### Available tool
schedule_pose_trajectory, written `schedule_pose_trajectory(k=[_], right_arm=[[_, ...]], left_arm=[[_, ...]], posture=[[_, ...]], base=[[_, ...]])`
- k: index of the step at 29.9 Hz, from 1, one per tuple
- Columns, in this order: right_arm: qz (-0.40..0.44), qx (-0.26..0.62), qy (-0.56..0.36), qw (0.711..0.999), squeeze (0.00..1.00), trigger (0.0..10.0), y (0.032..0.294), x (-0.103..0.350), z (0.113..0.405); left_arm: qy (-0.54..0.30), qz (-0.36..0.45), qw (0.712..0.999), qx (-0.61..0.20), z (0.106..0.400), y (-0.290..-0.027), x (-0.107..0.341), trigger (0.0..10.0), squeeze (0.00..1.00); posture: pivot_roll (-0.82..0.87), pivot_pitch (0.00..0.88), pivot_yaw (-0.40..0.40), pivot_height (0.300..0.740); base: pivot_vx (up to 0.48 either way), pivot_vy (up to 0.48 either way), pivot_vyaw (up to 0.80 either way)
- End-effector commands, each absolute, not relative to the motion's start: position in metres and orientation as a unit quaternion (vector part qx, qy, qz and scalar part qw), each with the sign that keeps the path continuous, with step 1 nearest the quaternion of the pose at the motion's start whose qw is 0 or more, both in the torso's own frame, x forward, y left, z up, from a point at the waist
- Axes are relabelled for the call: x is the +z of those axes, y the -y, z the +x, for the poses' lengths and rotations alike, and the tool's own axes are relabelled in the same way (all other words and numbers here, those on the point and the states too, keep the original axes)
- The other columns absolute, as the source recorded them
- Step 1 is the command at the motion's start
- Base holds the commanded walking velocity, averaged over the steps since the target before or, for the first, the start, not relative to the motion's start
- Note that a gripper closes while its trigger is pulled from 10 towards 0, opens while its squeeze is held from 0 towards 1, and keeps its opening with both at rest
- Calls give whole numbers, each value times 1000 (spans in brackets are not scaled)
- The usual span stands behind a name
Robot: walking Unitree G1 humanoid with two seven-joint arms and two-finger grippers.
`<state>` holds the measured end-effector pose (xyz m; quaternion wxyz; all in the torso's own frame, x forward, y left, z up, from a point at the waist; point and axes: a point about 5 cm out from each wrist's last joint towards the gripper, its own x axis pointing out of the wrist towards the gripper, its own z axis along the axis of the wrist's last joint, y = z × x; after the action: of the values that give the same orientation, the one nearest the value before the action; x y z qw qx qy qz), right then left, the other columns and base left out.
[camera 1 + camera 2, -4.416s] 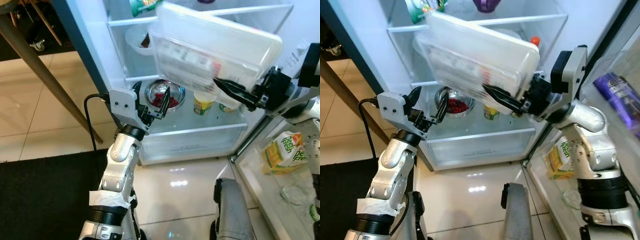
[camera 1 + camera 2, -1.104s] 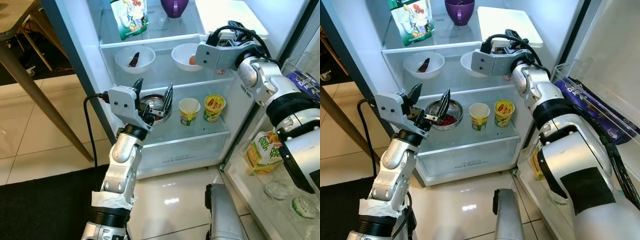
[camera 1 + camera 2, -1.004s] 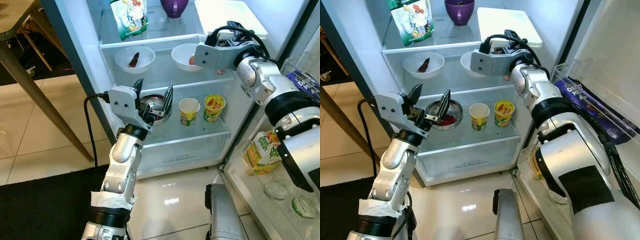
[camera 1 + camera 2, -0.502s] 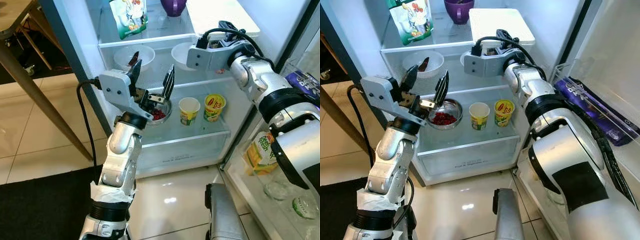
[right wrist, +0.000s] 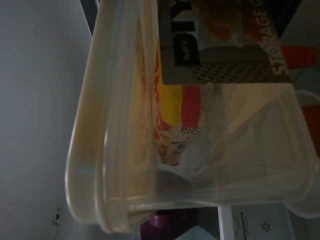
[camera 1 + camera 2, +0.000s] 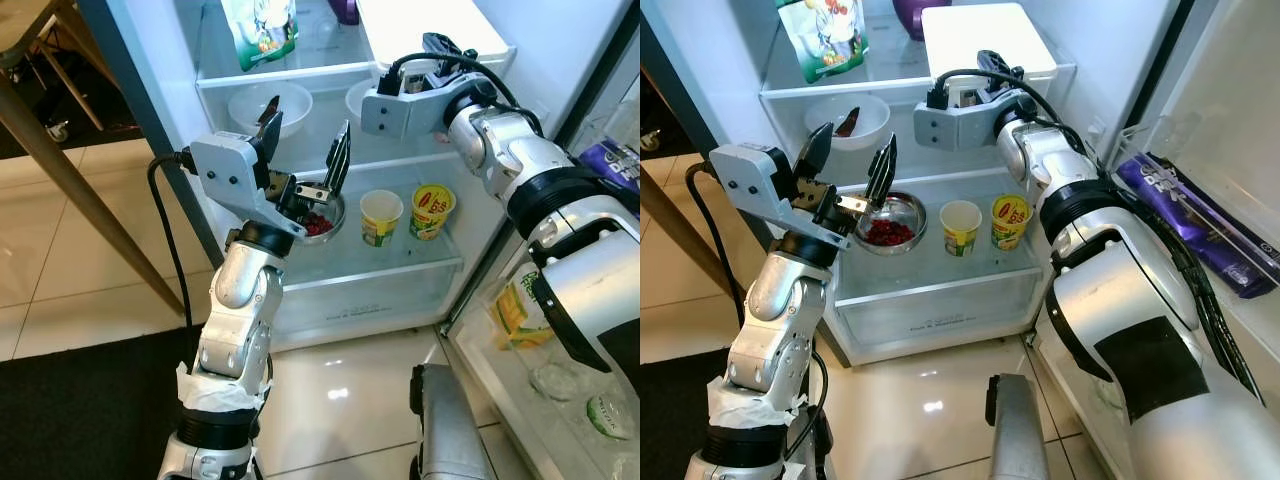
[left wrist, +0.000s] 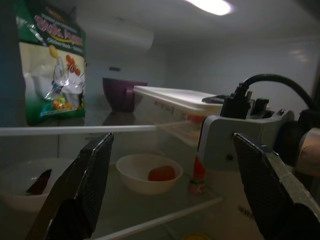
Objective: Restocking fridge
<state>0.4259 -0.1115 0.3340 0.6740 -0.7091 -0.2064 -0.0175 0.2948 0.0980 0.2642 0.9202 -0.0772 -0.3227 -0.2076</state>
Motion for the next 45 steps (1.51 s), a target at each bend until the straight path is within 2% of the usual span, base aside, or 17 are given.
schedule_pose_trajectory(k=[1, 3, 4, 5, 6, 7, 13, 14, 15, 16, 18, 20, 32, 45], right_arm=[[-713, -25, 211, 668, 0, 10000, 109, 341, 425], [-714, -26, 211, 667, 0, 10000, 110, 341, 425], [-715, -37, 211, 666, 616, 10000, 112, 347, 425], [-715, -42, 212, 665, 773, 10000, 113, 349, 425], [-715, -44, 213, 664, 773, 10000, 113, 350, 425], [-715, -46, 213, 665, 878, 10000, 113, 351, 425], [-712, -62, 216, 666, 847, 10000, 115, 353, 425], [-708, -66, 216, 669, 761, 10000, 115, 353, 425], [-706, -68, 216, 671, 761, 10000, 116, 353, 425], [-704, -68, 217, 673, 631, 10000, 116, 353, 425], [-703, -68, 216, 674, 631, 10000, 116, 353, 425], [-696, -62, 217, 681, 16, 10000, 116, 353, 425], [-651, -71, 267, 707, 0, 10000, 126, 375, 419], [-638, 8, 289, 714, 0, 10000, 125, 364, 416]], left_arm=[[324, -74, 920, -207, 290, -98, 265, 10000, 0], [324, -74, 920, -207, 289, -99, 265, 10000, 0], [321, -72, 922, -202, 287, -101, 265, 10000, 0], [320, -71, 923, -200, 286, -102, 265, 10000, 0], [319, -71, 924, -199, 286, -103, 265, 10000, 0], [318, -71, 924, -199, 285, -103, 265, 10000, 0], [316, -71, 925, -197, 283, -103, 265, 10000, 0], [315, -71, 926, -197, 283, -103, 266, 10000, 0], [315, -71, 926, -196, 283, -103, 266, 10000, 0], [316, -71, 926, -196, 283, -103, 266, 10000, 0], [315, -71, 926, -196, 283, -102, 266, 10000, 0], [314, -71, 926, -195, 283, -103, 267, 10000, 0], [314, -73, 925, -201, 287, -101, 267, 10000, 0], [316, -77, 923, -207, 288, -98, 266, 10000, 0]], posture=[[-2, 246, -8, 471], [-2, 246, -8, 471], [10, 273, -16, 471], [11, 274, -17, 471], [11, 274, -17, 471], [14, 279, -17, 471], [17, 283, -18, 471], [18, 282, -19, 471], [18, 282, -19, 471], [20, 281, -19, 471], [22, 279, -19, 471], [17, 273, -13, 471], [-13, 238, -2, 471], [-28, 219, 3, 471]], base=[[0, 0, 0], [0, 0, 0], [0, 0, 0], [0, 0, 0], [0, 0, 0], [0, 0, 0], [0, 0, 0], [0, 0, 0], [0, 0, 0], [0, 0, 0], [0, 0, 0], [0, 0, 0], [0, 0, 0], [0, 0, 0]])
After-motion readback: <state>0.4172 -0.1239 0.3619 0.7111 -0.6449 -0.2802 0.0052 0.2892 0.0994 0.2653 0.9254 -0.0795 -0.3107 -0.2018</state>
